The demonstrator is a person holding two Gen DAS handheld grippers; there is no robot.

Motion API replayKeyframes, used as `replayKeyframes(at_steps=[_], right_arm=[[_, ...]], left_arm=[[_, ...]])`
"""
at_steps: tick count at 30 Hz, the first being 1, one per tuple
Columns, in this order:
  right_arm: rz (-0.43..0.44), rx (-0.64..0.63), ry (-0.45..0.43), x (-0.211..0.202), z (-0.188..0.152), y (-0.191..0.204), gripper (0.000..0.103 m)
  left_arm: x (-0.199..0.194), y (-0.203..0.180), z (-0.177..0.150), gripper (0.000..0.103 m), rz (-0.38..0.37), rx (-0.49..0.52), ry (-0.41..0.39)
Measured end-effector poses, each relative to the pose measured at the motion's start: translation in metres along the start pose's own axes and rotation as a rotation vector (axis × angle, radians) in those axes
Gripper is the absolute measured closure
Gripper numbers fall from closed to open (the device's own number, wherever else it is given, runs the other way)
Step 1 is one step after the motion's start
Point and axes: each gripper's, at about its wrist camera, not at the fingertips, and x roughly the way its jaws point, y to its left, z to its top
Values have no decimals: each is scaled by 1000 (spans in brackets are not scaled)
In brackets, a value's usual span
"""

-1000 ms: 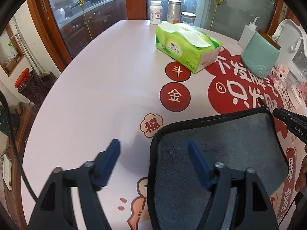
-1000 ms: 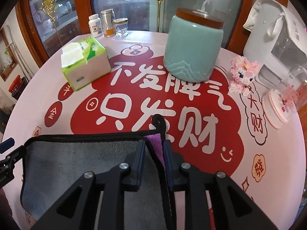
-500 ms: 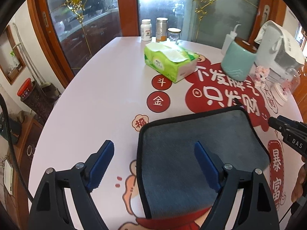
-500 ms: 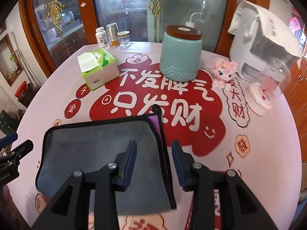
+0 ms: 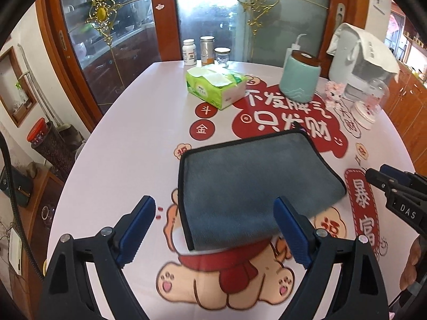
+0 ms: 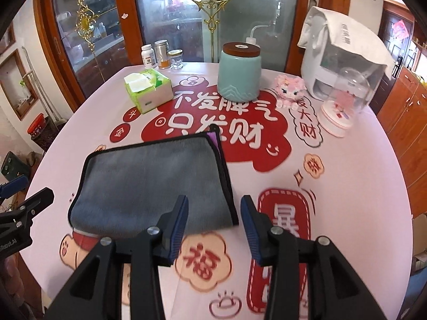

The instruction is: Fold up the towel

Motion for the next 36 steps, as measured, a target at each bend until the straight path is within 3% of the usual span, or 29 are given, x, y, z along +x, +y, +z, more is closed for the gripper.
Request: replayKeyframes(at_steps=[22,26,36], right_arm=[[-42,76,-1,-90,-87,-6,62],[-49,82,-3,-104,-99,-8,62],[-41,109,-13,-137,-123,-11,62]], left_arm=[[-92,-28,-60,13,-79,69,-18],[-106,-30,-66,7,-84,74,-25],[-140,-35,-88,7,-77,78,-28]])
